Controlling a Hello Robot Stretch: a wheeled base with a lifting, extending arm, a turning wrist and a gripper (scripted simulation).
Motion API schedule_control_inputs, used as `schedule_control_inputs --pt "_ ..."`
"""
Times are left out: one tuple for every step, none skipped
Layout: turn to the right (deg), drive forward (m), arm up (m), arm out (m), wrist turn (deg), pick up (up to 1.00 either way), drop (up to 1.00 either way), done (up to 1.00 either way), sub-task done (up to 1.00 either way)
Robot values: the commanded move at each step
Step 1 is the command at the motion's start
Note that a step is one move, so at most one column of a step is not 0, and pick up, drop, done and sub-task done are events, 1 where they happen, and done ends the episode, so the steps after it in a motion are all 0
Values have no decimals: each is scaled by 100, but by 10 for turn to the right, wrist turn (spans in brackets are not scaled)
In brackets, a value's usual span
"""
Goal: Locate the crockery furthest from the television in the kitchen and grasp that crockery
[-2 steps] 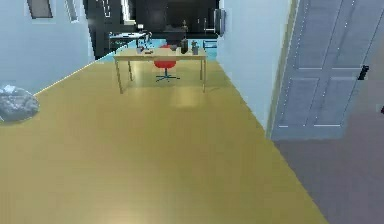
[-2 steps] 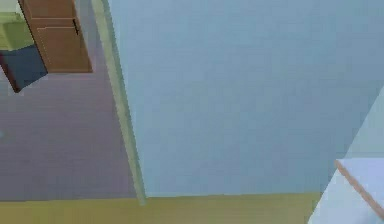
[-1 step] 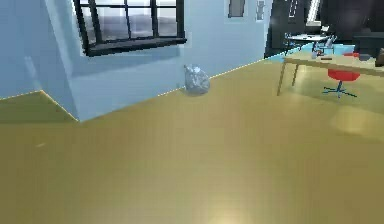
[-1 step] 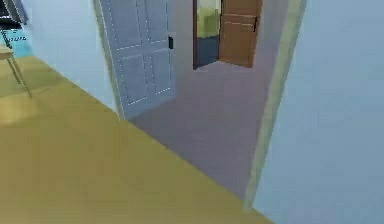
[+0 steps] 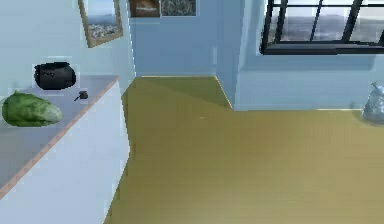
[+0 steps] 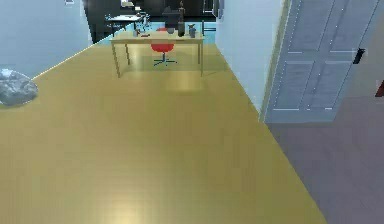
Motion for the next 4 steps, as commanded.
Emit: schedule_control_inputs --pt "0 60 0 0 0 0 0 0 0" --pt "450 0 0 0 0 0 0 0 0" --pt "450 0 0 0 0 0 0 0 0" --pt "450 0 0 0 0 0 0 0 0"
